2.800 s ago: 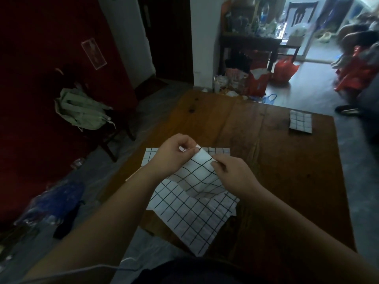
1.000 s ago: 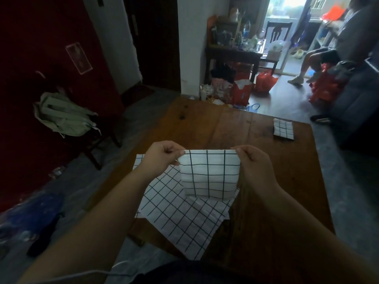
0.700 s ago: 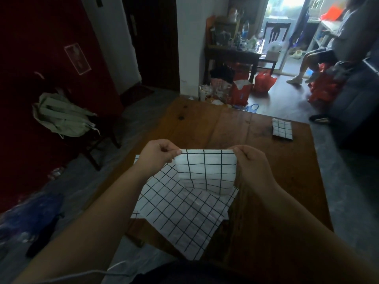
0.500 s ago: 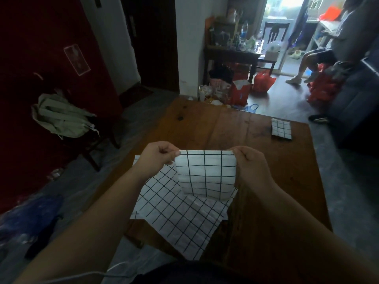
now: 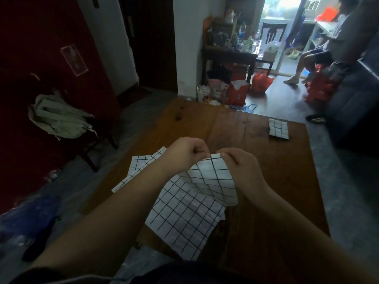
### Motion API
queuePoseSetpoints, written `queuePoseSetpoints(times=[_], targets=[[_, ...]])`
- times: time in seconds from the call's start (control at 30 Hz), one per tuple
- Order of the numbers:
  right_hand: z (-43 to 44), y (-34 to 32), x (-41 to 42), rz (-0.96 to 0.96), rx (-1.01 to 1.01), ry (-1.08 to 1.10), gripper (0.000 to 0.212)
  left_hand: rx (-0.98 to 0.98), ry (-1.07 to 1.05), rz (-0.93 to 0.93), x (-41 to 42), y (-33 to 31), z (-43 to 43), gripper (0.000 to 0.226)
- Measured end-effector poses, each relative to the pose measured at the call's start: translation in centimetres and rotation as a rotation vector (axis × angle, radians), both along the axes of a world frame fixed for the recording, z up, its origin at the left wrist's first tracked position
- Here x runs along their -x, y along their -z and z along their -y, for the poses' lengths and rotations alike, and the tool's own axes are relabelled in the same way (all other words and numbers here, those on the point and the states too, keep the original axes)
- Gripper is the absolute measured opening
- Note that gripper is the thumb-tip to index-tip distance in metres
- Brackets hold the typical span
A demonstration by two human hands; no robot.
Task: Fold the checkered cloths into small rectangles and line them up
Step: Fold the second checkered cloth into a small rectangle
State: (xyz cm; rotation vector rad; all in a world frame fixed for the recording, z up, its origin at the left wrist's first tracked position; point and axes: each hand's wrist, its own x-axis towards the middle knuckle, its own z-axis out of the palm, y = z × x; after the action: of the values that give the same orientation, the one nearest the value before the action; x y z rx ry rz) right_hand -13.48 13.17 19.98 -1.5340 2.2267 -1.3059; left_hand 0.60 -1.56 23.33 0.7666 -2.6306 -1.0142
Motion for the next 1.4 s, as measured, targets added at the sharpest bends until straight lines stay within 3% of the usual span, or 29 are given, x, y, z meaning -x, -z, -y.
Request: queuePoseSetpoints(times=[0.23, 0.4, 0.63, 0.77, 0.9, 0.97, 1.07, 1.13, 1.4], targets=[[-0.8, 1.6, 0.4, 0.070, -0.135, -0.073, 0.018, -0.044, 0.002, -0.063, -0.2, 0.0, 0.0, 0.011], [0.0, 2.1, 0.6, 0.083, -0.106, -0.025, 0.033, -0.036, 0.017, -0.068, -0.6, 0.1, 0.5, 0.011], [1.2, 0.7, 0.4, 0.059, -0.120, -0.097, 0.033, -0.031, 0.099, -0.090, -0.2, -0.5, 0.7, 0.021], [1.6, 0.4, 0.7, 0.052, -0.134, -0.114, 0.034, -0.088, 0.032, -0.176, 0.9, -0.4, 0.6, 0.012], [1.5, 0.7, 1.2, 0.027, -0.133, -0.080, 0.021, -0.102, -0.006, -0.227, 0.8, -0.7, 1.1, 0.004], [1.2, 1.0, 1.3, 0.033, -0.148, -0.074, 0.017, -0.122, -0.067, -0.242, 0.5, -1.2, 1.4, 0.005], [0.8, 1.4, 1.3, 0.002, -0.169, -0.071, 0.031, -0.156, -0.150, -0.255, -0.4, -2.1, 2.2, 0.010], [0.7, 1.9, 1.5, -0.023, -0.192, -0.057, 0.020, -0.173, -0.177, -0.271, -1.1, -2.5, 2.6, 0.009], [0.9, 3.0, 1.3, -0.042, -0.224, -0.063, 0.016, -0.200, -0.334, -0.347, -4.5, -2.0, 4.3, 0.013]])
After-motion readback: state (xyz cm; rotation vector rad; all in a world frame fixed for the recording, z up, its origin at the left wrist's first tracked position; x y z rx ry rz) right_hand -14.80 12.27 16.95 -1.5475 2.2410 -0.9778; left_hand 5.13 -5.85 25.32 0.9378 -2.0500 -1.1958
